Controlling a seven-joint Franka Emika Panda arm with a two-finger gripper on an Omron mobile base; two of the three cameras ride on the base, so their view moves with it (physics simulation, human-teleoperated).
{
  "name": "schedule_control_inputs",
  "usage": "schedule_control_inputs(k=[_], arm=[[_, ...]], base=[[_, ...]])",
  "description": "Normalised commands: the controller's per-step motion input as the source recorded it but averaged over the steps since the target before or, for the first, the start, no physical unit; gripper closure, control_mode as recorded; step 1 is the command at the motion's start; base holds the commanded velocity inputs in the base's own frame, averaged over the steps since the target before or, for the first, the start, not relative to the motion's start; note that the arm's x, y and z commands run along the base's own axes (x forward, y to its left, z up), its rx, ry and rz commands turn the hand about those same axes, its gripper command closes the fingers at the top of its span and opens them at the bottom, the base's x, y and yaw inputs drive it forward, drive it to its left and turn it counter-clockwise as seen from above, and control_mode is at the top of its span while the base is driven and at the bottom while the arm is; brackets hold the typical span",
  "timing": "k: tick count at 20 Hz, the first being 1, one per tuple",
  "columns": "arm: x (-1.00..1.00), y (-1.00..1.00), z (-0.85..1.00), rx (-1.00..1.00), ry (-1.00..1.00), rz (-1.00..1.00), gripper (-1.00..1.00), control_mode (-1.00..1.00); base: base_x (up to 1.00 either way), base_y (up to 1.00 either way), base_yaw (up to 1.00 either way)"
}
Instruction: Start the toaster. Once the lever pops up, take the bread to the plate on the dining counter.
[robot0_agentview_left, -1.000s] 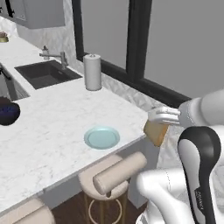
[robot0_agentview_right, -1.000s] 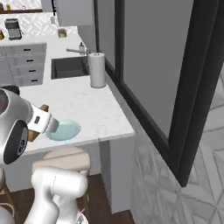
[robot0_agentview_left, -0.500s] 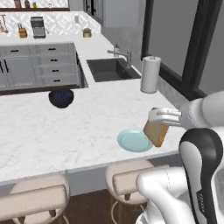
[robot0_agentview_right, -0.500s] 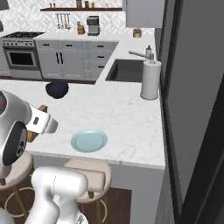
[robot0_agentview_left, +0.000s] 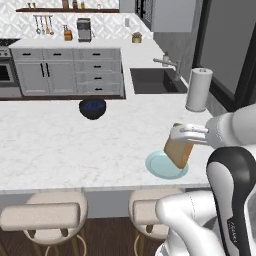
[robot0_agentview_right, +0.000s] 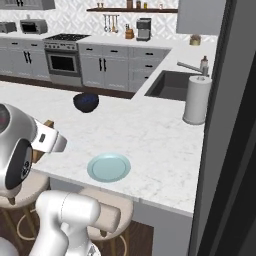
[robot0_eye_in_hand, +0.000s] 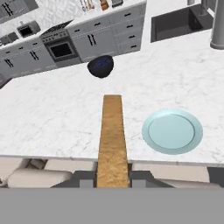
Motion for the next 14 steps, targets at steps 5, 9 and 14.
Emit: schedule_control_inputs(k=[5, 9, 14], arm=[[0.15, -0.12, -0.05, 0.00, 0.00, 0.01, 1.00, -1.00], [0.92, -0.72, -0.37, 0.08, 0.12, 0.07, 1.00, -1.00], [1.00, -0.60, -0.66, 0.01, 0.22, 0.10, 1.00, -1.00]], base=[[0.35, -0.30, 0.00], [0.00, 0.00, 0.00], [0.00, 0.00, 0.00]])
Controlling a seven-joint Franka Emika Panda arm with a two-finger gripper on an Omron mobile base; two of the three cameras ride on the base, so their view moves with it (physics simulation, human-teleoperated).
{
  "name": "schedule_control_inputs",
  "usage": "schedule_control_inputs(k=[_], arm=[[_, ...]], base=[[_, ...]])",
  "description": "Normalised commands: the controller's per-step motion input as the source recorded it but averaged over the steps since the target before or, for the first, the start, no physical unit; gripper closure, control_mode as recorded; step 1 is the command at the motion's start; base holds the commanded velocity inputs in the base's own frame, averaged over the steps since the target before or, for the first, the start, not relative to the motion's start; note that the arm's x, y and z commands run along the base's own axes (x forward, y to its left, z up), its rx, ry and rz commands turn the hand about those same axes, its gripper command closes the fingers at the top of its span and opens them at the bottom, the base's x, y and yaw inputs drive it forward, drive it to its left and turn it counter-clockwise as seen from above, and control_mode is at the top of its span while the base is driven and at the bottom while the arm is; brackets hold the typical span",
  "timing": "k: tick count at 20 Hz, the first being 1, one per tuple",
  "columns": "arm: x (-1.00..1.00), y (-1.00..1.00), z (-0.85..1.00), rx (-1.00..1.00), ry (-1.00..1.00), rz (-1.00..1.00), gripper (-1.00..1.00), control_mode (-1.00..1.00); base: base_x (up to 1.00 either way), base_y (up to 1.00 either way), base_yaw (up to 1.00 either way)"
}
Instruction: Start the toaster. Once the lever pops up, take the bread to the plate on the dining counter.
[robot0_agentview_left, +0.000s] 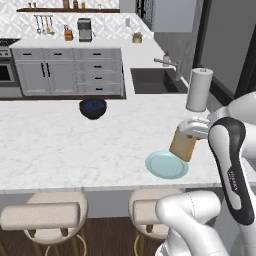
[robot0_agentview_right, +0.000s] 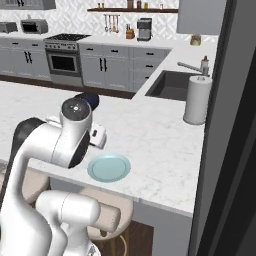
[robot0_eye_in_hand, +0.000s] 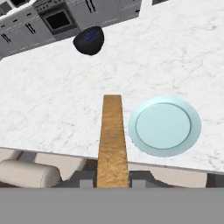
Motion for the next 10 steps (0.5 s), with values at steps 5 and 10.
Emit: schedule_control_inputs(k=[5, 10], arm=[[0.95, -0.06, -0.78, -0.02, 0.27, 0.02, 1.00, -1.00], [0.49, -0.29, -0.51, -0.01, 0.03, 0.03, 1.00, -1.00]], base=[[0.00, 0.00, 0.00], [0.00, 0.00, 0.00]])
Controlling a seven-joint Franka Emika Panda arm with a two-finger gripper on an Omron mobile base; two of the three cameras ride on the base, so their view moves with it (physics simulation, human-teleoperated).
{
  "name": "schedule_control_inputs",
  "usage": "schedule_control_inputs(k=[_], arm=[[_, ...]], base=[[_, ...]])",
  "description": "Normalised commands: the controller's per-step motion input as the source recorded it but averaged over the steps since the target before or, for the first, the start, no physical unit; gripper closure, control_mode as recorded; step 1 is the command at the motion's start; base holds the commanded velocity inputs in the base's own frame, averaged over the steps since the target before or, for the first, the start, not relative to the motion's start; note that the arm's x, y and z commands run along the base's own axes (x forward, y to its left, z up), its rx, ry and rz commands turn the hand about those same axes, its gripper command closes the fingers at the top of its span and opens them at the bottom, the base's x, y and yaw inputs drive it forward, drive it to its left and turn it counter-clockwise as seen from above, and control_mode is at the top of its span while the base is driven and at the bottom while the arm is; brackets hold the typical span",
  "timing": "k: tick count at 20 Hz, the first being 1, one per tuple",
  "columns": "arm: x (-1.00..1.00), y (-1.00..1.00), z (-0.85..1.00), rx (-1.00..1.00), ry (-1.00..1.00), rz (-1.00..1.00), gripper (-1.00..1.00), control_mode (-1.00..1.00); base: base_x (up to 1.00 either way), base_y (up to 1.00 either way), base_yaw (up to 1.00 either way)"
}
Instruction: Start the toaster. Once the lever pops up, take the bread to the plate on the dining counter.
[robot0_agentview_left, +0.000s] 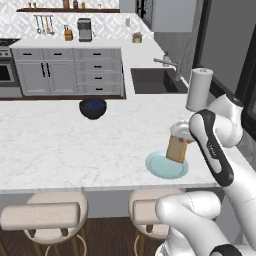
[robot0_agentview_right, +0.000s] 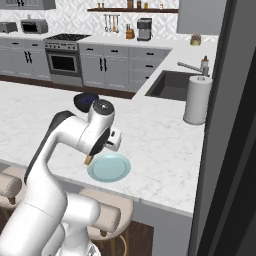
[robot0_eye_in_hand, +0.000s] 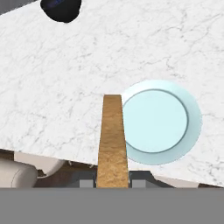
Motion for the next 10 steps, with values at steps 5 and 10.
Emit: schedule_control_inputs(k=[5, 10], arm=[[0.12, -0.01, -0.71, 0.00, 0.00, 0.12, 1.00, -1.00], [0.31, 0.00, -0.27, 0.00, -0.04, 0.20, 1.00, -1.00]], base=[[0.00, 0.00, 0.00], [0.00, 0.00, 0.00]])
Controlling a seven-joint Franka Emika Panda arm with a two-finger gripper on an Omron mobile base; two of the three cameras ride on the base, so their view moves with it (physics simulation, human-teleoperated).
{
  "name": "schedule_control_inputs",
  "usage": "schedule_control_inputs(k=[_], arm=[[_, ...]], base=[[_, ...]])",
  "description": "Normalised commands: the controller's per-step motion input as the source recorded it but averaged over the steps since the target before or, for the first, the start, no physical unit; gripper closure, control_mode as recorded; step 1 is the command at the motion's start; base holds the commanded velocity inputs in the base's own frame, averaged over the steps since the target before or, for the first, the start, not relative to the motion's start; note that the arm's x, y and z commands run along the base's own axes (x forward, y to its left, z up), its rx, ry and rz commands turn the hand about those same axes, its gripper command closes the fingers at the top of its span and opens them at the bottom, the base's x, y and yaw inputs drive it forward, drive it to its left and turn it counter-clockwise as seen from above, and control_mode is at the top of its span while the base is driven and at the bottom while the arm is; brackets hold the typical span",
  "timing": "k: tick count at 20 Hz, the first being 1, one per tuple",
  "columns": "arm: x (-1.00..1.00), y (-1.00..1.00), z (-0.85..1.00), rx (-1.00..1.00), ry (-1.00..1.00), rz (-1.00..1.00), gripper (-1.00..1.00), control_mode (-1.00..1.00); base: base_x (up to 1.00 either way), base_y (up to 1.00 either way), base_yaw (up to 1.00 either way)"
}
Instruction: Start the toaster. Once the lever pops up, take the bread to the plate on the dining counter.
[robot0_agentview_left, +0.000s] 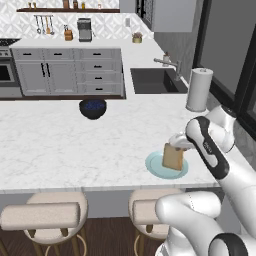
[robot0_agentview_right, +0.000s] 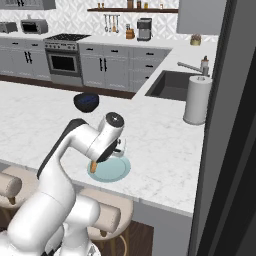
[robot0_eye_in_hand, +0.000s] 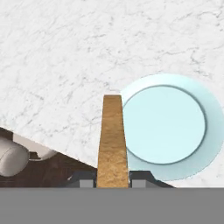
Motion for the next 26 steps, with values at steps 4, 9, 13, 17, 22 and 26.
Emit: schedule_control_inputs(k=[4, 9, 13, 17, 22, 26], arm=[[0.43, 0.00, -0.21, 0.00, -0.08, 0.20, 1.00, -1.00], [0.39, 0.00, -0.37, 0.00, -0.06, 0.19, 1.00, -1.00], [0.24, 0.00, -0.28, 0.02, 0.00, 0.13, 1.00, -1.00], [0.30, 0.00, -0.26, 0.01, 0.00, 0.10, 1.00, -1.00], [0.35, 0.00, -0.18, 0.00, 0.00, 0.08, 1.00, -1.00], [0.12, 0.00, -0.24, 0.00, 0.00, 0.08, 1.00, -1.00]], base=[[0.00, 0.00, 0.00], [0.00, 0.00, 0.00], [0.00, 0.00, 0.00], [0.00, 0.00, 0.00], [0.00, 0.00, 0.00], [0.00, 0.00, 0.00]])
